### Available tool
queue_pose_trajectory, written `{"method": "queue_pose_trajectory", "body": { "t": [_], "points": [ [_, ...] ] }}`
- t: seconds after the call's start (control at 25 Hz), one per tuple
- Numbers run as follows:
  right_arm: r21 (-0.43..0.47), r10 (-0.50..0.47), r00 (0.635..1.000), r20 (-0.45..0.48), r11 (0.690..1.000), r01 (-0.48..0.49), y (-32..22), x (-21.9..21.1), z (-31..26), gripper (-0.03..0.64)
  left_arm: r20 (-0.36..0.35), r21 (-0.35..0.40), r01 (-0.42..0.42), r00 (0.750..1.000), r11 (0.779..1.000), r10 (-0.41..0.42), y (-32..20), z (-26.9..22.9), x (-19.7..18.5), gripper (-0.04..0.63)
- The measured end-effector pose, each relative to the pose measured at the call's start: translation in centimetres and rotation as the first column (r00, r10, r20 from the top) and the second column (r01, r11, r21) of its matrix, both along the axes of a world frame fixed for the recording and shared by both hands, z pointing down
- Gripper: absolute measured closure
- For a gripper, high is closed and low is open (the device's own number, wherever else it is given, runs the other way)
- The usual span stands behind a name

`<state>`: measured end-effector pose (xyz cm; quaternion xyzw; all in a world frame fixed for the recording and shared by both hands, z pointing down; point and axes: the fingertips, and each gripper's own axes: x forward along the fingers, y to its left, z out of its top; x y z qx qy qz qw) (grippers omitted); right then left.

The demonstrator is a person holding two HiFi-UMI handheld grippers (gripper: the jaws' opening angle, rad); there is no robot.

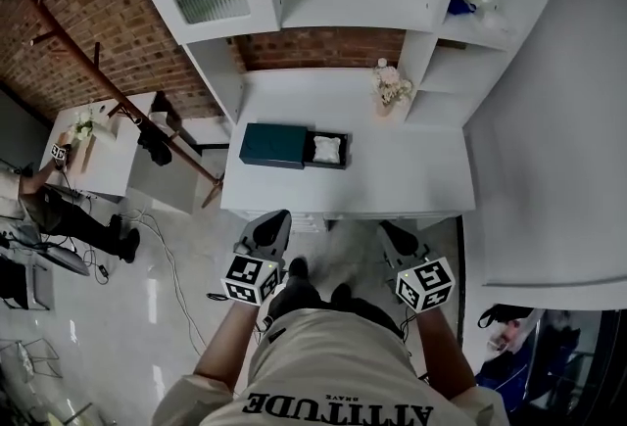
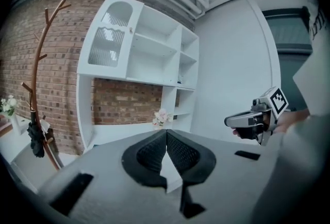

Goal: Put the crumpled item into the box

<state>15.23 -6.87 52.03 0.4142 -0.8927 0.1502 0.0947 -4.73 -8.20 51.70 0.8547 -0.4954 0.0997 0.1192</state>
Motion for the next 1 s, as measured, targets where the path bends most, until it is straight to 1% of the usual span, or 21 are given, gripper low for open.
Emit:
{"method": "queue_pose_trajectory", "body": {
  "t": [0.12, 0.24, 0.4, 0.68, 0.84, 1.0],
  "points": [
    [0.007, -0.006, 1.000, 0.008, 1.000, 0.006, 0.6, -0.9, -0.3, 0.580, -0.020, 0.013, 0.023, 1.000, 1.000, -0.023, 1.5, -0.6, -1.2, 0.569],
    [0.013, -0.010, 1.000, 0.006, 1.000, 0.010, 1.0, -2.1, -0.4, 0.580, -0.016, 0.036, 0.035, 0.999, 0.999, -0.035, 2.5, -1.0, -2.7, 0.569],
    [0.034, -0.007, 1.000, -0.001, 0.999, 0.007, 1.5, -4.0, -0.9, 0.580, -0.006, 0.017, 0.007, 1.000, 1.000, -0.007, 3.9, -1.3, -4.3, 0.569],
    [0.065, 0.056, 0.998, -0.007, 0.996, -0.055, 2.2, -6.8, -2.9, 0.580, 0.013, 0.079, -0.044, 0.999, 0.996, 0.043, 4.2, -3.4, -8.2, 0.569],
    [0.080, 0.078, 0.997, -0.017, 0.994, -0.076, 2.2, -7.9, -3.6, 0.581, 0.011, 0.091, -0.054, 0.999, 0.994, 0.053, 3.9, -4.0, -10.2, 0.569],
    [0.088, 0.088, 0.996, -0.021, 0.992, -0.086, 2.4, -8.7, -4.2, 0.581, -0.002, 0.103, -0.063, 0.998, 0.993, 0.064, 3.8, -4.5, -11.3, 0.569]
  ]
}}
